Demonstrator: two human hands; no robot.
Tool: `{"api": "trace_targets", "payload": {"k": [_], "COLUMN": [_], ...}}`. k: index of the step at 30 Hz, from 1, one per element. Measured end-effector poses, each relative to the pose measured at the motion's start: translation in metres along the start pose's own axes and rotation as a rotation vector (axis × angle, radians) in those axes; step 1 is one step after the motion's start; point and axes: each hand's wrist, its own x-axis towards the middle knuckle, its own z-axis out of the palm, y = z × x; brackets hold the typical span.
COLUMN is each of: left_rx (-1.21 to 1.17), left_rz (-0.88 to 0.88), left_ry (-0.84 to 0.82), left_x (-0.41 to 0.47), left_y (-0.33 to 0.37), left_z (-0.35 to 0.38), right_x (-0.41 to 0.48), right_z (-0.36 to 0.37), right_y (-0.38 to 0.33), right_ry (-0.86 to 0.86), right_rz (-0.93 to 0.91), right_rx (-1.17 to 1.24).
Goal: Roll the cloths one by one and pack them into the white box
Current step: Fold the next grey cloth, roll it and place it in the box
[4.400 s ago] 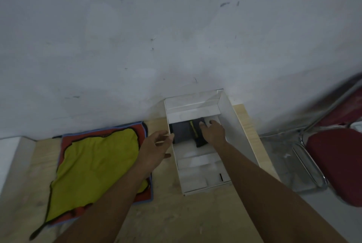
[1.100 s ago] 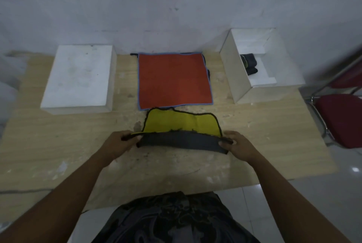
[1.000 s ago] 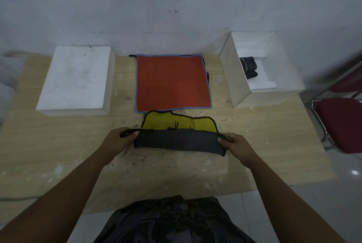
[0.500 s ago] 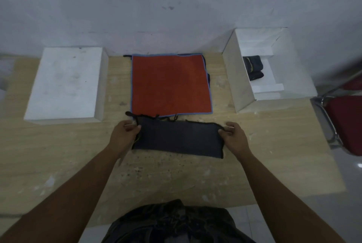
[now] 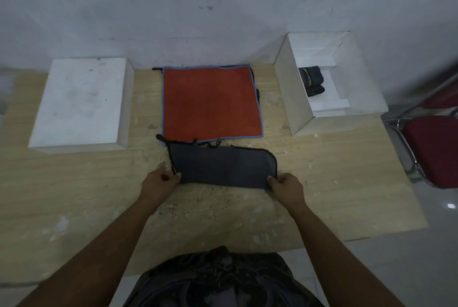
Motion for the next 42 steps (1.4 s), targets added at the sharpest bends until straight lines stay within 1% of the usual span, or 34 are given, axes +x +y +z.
{"api": "trace_targets", "payload": {"k": [2, 4, 6, 7, 9, 11, 15, 18, 20, 23, 27, 29, 32, 35, 38, 40, 42], "left_rx": [-0.002, -0.022, -0.123, -0.134, -0.044, 0.042, 0.129, 0.134, 0.127, 0.209, 0.321, 0.311, 0.318, 0.205, 0.001, -0.132, -0.202], "left_rz": [0.001, 0.007, -0.013, 0.017, 0.068, 0.121, 0.189, 0.224, 0.224, 0.21, 0.232, 0.255, 0.264, 0.234, 0.238, 0.214, 0.218], "left_ry": [0.015, 0.017, 0.0, -0.017, 0.02, 0.007, -0.015, 0.0, -0.023, -0.08, -0.212, -0.199, -0.122, -0.146, -0.251, -0.294, -0.287], "left_x": [-0.004, -0.007, -0.006, -0.006, -0.01, -0.016, -0.016, -0.02, -0.025, -0.031, -0.037, -0.035, -0.031, -0.023, -0.022, -0.024, -0.028], "left_y": [-0.002, -0.003, -0.006, -0.007, -0.007, -0.001, -0.008, -0.017, -0.02, -0.027, -0.034, -0.039, -0.044, -0.049, -0.049, -0.045, -0.039], "left_z": [0.0, 0.002, 0.003, 0.005, 0.007, 0.005, -0.002, -0.003, -0.004, -0.006, -0.005, -0.003, -0.002, -0.006, -0.013, -0.015, -0.017], "right_x": [-0.001, 0.0, -0.002, -0.004, -0.007, -0.01, -0.018, -0.022, -0.024, -0.026, -0.026, -0.025, -0.018, -0.014, -0.01, -0.007, -0.004], "right_z": [-0.002, -0.004, -0.004, -0.005, -0.008, -0.01, -0.016, -0.022, -0.025, -0.029, -0.031, -0.03, -0.027, -0.026, -0.025, -0.025, -0.026], "right_y": [0.001, 0.007, 0.013, 0.014, 0.015, 0.015, 0.021, 0.031, 0.036, 0.042, 0.045, 0.045, 0.046, 0.041, 0.041, 0.042, 0.045], "right_ry": [-0.011, -0.065, -0.146, -0.161, -0.152, -0.143, -0.186, -0.243, -0.278, -0.244, -0.196, -0.187, -0.155, -0.121, -0.085, -0.096, -0.127], "right_rz": [0.038, 0.07, 0.095, 0.114, 0.16, 0.135, 0.064, 0.022, -0.009, -0.045, -0.089, -0.112, -0.123, -0.161, -0.191, -0.191, -0.195], "right_rx": [0.094, 0.197, 0.276, 0.319, 0.45, 0.519, 0.456, 0.443, 0.363, 0.293, 0.255, 0.239, 0.238, 0.254, 0.266, 0.33, 0.367]}}
